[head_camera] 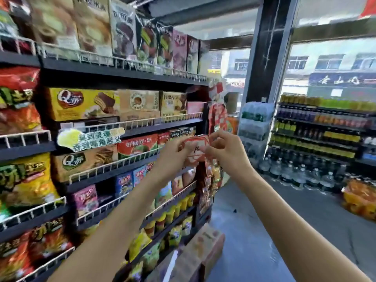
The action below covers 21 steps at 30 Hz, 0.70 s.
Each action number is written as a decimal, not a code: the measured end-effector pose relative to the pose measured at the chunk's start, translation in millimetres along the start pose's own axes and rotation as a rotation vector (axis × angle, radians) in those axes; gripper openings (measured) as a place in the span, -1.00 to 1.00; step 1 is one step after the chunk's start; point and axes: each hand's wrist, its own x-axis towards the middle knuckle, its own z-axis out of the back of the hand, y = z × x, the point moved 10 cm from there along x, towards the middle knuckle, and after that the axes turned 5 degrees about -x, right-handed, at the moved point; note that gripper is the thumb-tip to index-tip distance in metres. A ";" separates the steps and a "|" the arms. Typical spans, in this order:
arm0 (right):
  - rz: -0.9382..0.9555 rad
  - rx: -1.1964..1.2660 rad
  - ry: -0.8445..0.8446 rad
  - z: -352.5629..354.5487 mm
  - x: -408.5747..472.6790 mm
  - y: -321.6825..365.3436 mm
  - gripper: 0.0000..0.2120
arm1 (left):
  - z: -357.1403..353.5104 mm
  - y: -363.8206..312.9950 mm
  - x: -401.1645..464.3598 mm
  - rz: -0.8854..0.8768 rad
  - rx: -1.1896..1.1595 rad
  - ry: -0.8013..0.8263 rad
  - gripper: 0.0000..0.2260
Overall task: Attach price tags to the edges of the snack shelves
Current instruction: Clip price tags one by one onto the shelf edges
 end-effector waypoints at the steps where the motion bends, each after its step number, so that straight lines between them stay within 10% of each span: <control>1: 0.020 0.006 0.014 1.0 21.9 -8.8 -0.86 | -1.4 2.3 19.9 0.001 0.004 -0.019 -0.85; 11: 0.205 0.079 0.164 -9.0 230.4 -98.2 -0.81 | 7.4 46.8 209.8 -0.018 0.172 -0.301 -0.40; 21: 0.386 0.239 0.371 -106.4 350.8 -93.6 -0.96 | 101.9 52.3 280.4 -0.057 0.277 -0.615 -0.84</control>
